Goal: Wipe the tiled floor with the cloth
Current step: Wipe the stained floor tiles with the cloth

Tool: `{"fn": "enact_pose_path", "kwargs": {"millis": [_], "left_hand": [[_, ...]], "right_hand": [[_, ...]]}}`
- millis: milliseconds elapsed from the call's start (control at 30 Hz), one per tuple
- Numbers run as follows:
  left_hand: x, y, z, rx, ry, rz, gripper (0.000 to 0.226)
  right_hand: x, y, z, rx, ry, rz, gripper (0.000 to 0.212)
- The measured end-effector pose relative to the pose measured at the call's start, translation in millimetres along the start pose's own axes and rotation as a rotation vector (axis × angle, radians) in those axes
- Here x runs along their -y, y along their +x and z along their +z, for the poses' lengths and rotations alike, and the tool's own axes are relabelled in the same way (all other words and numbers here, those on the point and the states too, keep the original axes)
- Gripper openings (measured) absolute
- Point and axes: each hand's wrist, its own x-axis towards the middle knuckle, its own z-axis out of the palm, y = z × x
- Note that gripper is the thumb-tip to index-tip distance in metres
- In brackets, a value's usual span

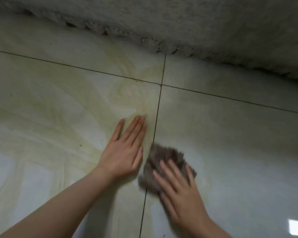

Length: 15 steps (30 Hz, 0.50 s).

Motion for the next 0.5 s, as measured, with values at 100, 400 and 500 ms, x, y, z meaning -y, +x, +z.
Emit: {"fn": "enact_pose_path", "kwargs": {"millis": [100,400,500], "left_hand": [[0.5,-0.6,-1.1,0.012,0.015,0.002,0.065],[0.9,-1.1,-1.8,0.060,0.067,0.004,0.065],[-1.1,-0.7,-5.1,0.067,0.042,-0.009,0.065]], "right_hand": [[-4.3,-24.3,-0.5,0.170,-0.052,-0.251,0.047],[-83.9,154.5,-46.4,-0.051,0.069,0.436,0.050],[-48.3,117.0,-34.9,-0.084,0.056,0.461,0.051]]}}
